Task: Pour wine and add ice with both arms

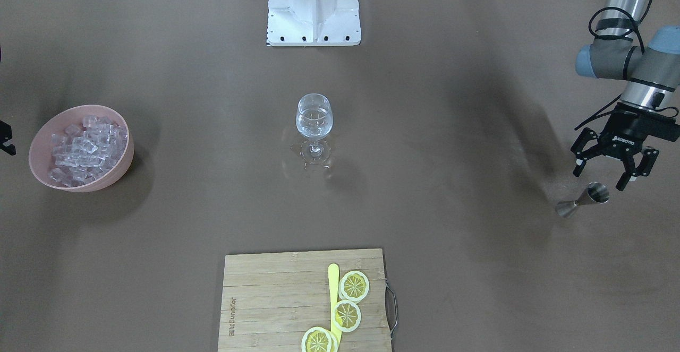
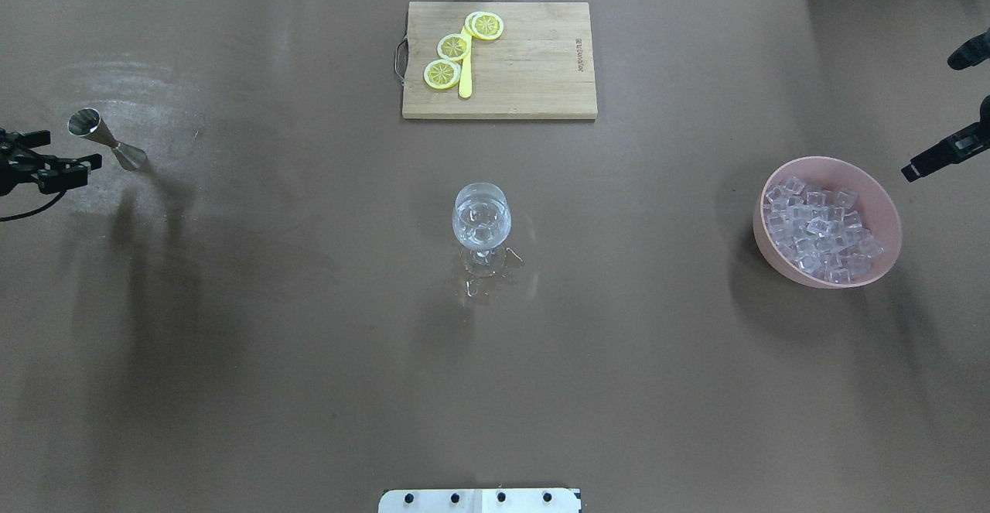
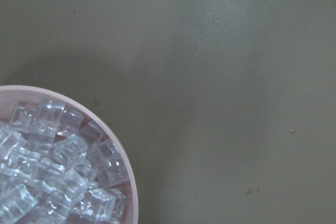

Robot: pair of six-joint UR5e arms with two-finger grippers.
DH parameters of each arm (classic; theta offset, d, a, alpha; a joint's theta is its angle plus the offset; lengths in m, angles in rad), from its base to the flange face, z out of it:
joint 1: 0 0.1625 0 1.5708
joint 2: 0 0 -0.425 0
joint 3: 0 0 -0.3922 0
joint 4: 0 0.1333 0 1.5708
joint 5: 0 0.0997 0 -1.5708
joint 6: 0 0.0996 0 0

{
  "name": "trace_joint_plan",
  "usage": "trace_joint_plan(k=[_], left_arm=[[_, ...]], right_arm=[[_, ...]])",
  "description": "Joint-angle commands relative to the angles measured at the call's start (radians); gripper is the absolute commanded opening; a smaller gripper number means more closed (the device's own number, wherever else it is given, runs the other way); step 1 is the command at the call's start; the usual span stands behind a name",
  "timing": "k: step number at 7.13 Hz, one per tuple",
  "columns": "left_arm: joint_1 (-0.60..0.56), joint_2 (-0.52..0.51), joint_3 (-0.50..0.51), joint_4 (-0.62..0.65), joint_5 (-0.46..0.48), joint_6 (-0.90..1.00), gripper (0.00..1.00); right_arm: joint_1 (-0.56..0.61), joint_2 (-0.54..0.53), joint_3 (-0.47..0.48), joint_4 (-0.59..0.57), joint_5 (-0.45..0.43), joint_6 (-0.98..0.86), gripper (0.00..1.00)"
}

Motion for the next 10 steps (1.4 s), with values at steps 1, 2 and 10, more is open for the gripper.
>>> trace_joint_plan(k=[1, 2, 10], left_arm=[[0.045, -0.033, 0.041, -0.020, 0.083, -0.068, 0.98], [0.066, -0.039, 0.041, -0.034, 0.109, -0.075, 0.98], [0.169, -0.077, 0.098, -0.108, 0.371, -0.180, 0.98]], right_arm=[[0.000, -0.003, 0.008, 0.001, 0.001, 0.000, 1.00], [0.000, -0.003, 0.008, 0.000, 0.001, 0.000, 1.00], [-0.001, 0.000, 0.008, 0.000, 0.001, 0.000, 1.00]])
